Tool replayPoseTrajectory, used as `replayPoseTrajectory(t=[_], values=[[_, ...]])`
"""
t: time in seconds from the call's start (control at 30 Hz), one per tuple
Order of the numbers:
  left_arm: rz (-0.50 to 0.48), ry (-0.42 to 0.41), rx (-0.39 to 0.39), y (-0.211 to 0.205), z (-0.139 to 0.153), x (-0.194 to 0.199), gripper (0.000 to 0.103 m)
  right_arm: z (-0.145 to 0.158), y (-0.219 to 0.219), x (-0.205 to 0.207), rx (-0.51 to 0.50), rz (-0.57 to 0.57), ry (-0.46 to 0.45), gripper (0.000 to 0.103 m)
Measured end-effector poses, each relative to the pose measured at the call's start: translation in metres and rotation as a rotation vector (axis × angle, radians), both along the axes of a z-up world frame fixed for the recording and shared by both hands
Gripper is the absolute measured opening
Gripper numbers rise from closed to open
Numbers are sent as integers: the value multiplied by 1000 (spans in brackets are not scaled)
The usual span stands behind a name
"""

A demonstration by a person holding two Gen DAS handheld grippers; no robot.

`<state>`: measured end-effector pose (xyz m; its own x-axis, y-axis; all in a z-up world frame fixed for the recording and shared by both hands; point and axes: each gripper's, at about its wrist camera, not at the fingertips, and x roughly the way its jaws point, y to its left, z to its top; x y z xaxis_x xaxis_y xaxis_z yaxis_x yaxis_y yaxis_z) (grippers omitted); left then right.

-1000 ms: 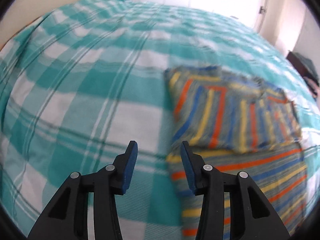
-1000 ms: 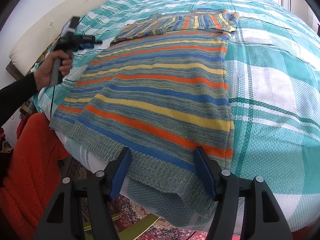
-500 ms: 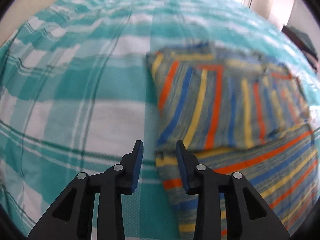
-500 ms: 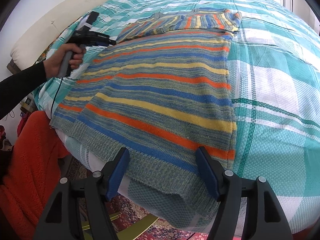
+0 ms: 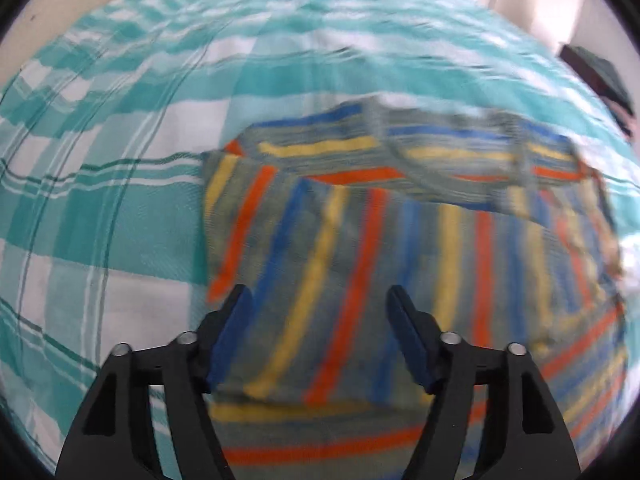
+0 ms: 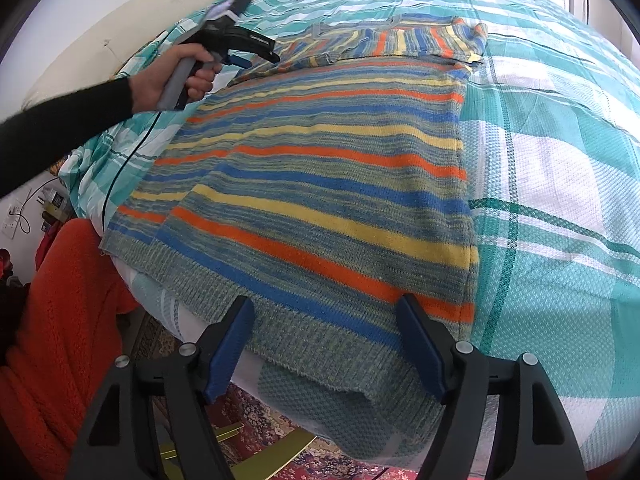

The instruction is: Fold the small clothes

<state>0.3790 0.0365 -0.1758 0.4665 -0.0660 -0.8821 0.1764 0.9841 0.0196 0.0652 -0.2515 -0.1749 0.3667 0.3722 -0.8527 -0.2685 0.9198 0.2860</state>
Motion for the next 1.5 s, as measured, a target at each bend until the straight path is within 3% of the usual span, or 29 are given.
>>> replayPoseTrajectory(t=[0.1, 0.2, 0.27, 0.4, 0.5, 0.6, 0.7, 0.77, 0.83, 0.93, 1.1, 1.37, 1.5], values=[[-117, -56, 4, -33, 12, -33, 84, 0, 0, 0, 0, -1, 0, 74], [-231, -27, 51, -67, -2, -49, 85, 0, 0, -1, -1, -5, -2, 74], [-268, 32, 136, -84, -21, -57, 82, 1, 0, -1, -3, -6, -3, 74], [-284, 34, 100, -82, -14, -73, 82, 3, 0, -3, -8, -6, -5, 74], [-253, 0, 28, -76, 10, -75, 82, 4, 0, -3, -8, -9, -7, 74], [-126, -32, -63, -67, 22, -51, 86, 4, 0, -4, -9, -12, -8, 74], [-51, 38, -47, -66, -1, -32, 85, 4, 1, -4, -11, -13, -8, 74], [-72, 84, 33, -73, -22, -36, 82, 4, 1, -4, -12, -13, -6, 74], [-111, 36, 71, -79, -22, -51, 84, 3, 0, -3, -11, -11, -4, 74], [-181, 29, 103, -85, -22, -64, 89, 3, 0, -2, -8, -10, 0, 74], [-162, 39, 97, -74, -14, -80, 89, 2, -1, -1, -3, -15, 5, 74], [-152, -21, -25, -32, 24, -181, 91, 18, -10, -9, 37, -68, -7, 74], [-128, -8, -17, -7, 22, -235, 93, 31, -24, -17, 60, -147, -48, 74]])
